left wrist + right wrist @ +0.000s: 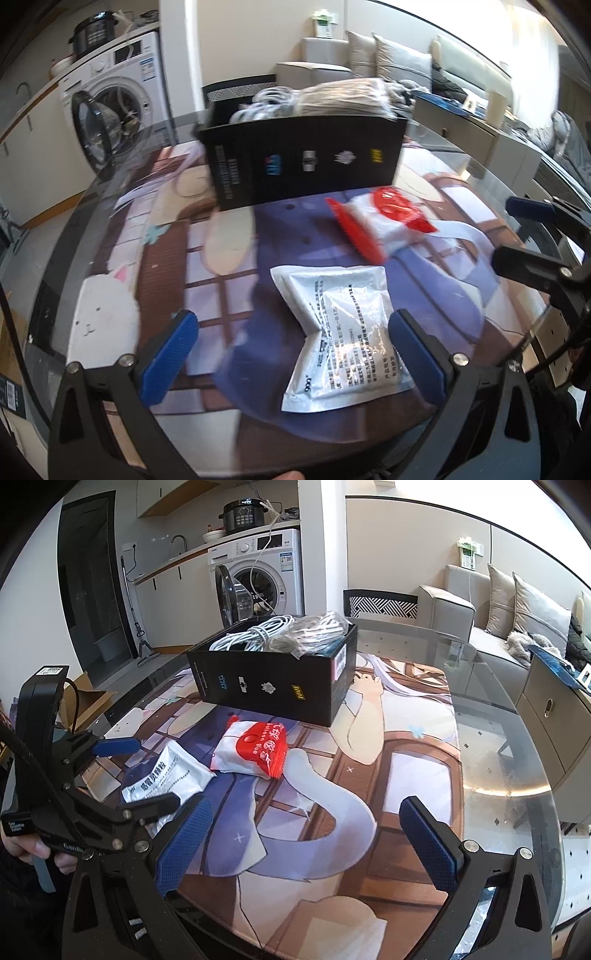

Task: Organize soft objects
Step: 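Move the left tool to the white sachet while the right tool approaches the red-white pack, then grasp the white printed sachet with the left tool while the right tool grasps the red 'balloon glue' pack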

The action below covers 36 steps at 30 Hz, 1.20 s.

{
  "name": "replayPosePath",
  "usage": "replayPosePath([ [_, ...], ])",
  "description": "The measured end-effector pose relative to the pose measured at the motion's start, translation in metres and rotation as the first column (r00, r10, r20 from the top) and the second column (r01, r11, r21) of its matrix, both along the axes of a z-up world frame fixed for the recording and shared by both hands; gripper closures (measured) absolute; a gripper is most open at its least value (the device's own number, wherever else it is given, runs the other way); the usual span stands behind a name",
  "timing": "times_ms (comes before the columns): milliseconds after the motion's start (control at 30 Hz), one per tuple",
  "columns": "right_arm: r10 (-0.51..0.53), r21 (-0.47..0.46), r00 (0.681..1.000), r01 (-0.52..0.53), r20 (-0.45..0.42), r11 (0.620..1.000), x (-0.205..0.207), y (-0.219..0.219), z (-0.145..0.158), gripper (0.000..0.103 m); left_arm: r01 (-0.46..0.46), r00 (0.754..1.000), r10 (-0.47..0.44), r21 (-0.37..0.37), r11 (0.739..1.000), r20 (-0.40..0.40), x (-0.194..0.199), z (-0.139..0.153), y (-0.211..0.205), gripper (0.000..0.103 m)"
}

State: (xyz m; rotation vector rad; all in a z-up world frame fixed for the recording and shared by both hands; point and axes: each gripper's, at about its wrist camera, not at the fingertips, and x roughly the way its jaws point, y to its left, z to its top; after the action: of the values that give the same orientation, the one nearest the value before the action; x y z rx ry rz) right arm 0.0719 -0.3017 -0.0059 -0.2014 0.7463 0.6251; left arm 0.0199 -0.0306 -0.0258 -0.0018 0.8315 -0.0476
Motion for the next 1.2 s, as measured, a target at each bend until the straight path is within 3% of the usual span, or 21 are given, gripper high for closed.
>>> replayPosePath([
  [167,0.003,-0.004,1.0,-0.003,-0.017,1.0,0.006,0.009,-0.004,0.0,-0.033,0.999,0.033,-0.003,0.999,-0.003,0.002,0.0,0.014,0.0],
  [367,0.011,0.008,0.998,-0.011,-0.06,1.0,0.019,0.023,-0.006,0.0,-0.004,1.0,0.003,-0.052,0.999,-0.019,0.002,0.001,0.014,0.0],
  [967,0.058,0.0,0.991,-0.058,-0.124,0.998,0.047,0.066,-0.02,0.001,0.063,0.997,-0.065,-0.046,0.997,-0.035,-0.003,-0.002,0.004,0.0],
  [1200,0.065,-0.018,0.988,-0.068,-0.143,0.998,0.053,0.08,-0.027,0.014,0.055,0.998,-0.056,-0.042,0.998,-0.038,-0.003,-0.002,0.008,0.0],
])
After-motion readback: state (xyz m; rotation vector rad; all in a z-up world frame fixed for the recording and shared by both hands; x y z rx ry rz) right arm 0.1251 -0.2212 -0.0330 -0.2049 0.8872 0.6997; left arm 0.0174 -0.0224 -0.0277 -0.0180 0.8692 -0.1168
